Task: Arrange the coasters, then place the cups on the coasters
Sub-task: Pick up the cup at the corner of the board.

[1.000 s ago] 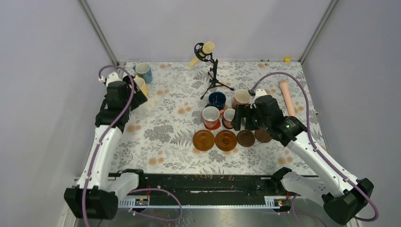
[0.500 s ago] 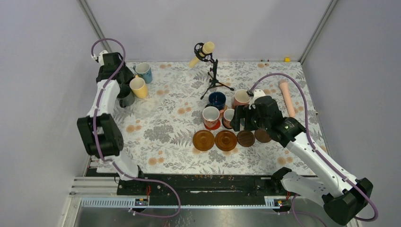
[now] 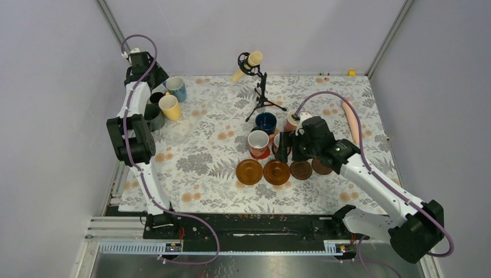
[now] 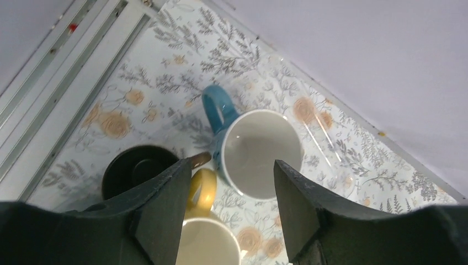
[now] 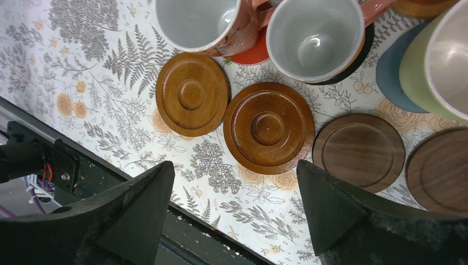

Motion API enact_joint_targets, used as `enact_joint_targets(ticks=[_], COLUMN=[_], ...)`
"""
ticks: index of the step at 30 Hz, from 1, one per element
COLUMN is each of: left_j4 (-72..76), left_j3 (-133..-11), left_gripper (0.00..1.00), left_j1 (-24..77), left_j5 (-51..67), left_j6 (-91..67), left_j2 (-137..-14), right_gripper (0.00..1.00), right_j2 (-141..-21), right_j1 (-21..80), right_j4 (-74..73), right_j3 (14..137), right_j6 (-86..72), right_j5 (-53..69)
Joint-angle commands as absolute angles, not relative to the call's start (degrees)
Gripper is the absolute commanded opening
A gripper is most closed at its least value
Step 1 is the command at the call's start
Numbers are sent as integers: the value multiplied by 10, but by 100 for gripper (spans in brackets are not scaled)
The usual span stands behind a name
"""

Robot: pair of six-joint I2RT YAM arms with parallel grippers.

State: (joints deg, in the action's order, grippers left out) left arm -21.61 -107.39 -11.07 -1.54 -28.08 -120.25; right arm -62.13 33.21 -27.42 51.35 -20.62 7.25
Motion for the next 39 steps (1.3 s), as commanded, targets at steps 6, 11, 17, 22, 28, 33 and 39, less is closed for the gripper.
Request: enact_joint_targets(ticks=[6, 11, 17, 22, 28, 33, 39], left_j4=[-158, -142, -130, -132, -141, -133, -116], left_j3=[-1118, -1091, -1083, -1097, -1119, -1123, -1130], left_gripper=[50, 49, 44, 34, 15, 8, 0], left_j1=[-115, -116, -117, -119, -119, -118, -118], left_j5=[37, 37, 49, 67, 86, 85, 114], left_j6=[-287, -287, -291, -288, -288, -289, -309], left_j2=[-1260, -1261, -1277, -1293, -1306, -1280, -1240], right_gripper=[88, 88, 88, 88, 88, 88, 88], right_j2=[-656, -657, -657, -656, -662, -660, -659], right_j1=[329, 330, 330, 329, 330, 330, 330], right_j4=[-257, -257, -257, -264, -263, -263, -266], right_j3=[542, 549, 555, 557, 562, 562, 556], right_j6=[-214, -221, -225, -226, -230, -229, -225], right_j5=[83, 83, 84, 72, 64, 62, 49])
